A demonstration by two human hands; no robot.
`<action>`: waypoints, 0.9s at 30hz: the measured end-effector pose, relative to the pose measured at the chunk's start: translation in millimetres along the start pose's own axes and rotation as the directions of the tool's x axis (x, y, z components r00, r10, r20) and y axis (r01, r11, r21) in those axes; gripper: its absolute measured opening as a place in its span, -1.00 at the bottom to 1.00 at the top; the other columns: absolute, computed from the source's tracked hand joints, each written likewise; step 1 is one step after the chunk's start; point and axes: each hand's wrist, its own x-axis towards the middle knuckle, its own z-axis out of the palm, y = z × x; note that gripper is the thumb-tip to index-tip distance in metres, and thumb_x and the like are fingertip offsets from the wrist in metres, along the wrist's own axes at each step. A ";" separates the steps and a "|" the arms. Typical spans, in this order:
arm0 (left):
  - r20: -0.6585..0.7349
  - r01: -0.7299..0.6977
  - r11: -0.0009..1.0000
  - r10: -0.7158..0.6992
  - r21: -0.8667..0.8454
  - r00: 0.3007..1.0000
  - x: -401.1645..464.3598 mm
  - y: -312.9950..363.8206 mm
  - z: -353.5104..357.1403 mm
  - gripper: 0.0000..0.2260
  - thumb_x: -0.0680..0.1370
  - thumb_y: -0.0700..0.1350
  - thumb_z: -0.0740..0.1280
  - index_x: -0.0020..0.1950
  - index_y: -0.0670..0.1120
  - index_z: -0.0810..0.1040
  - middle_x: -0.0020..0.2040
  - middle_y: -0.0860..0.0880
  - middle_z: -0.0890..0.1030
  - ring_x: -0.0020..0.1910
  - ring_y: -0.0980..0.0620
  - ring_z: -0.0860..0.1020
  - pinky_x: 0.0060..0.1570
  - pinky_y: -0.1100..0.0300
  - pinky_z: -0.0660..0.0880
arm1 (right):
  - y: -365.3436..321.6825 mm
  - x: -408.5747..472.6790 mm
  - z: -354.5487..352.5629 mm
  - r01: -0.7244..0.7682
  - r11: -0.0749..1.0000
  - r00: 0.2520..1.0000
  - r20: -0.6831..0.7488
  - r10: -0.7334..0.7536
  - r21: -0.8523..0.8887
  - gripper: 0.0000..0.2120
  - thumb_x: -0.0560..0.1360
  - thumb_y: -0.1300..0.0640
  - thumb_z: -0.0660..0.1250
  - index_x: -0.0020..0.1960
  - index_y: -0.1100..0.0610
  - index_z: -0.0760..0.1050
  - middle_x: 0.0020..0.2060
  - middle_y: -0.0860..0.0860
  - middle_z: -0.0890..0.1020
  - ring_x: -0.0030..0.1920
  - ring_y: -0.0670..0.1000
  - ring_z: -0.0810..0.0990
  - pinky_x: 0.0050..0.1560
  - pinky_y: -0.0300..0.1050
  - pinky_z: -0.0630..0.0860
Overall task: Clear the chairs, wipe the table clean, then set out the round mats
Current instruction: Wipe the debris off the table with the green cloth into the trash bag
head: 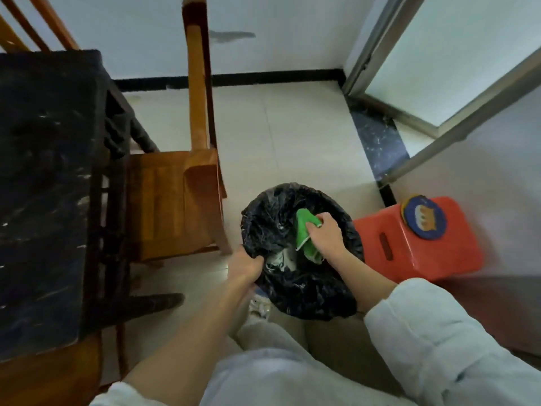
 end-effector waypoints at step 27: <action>0.115 -0.137 0.987 0.128 0.081 0.985 186.0 330.4 182.7 -0.54 0.35 -0.08 0.21 0.26 -0.06 0.38 0.12 -0.18 0.55 0.04 -0.28 0.54 0.01 -0.17 0.56 | 23.2 221.4 -214.4 -0.045 0.581 0.784 -0.331 0.525 0.813 -0.84 0.51 0.20 0.29 0.07 0.21 0.43 -0.04 0.13 0.54 -0.05 0.08 0.52 -0.11 -0.08 0.42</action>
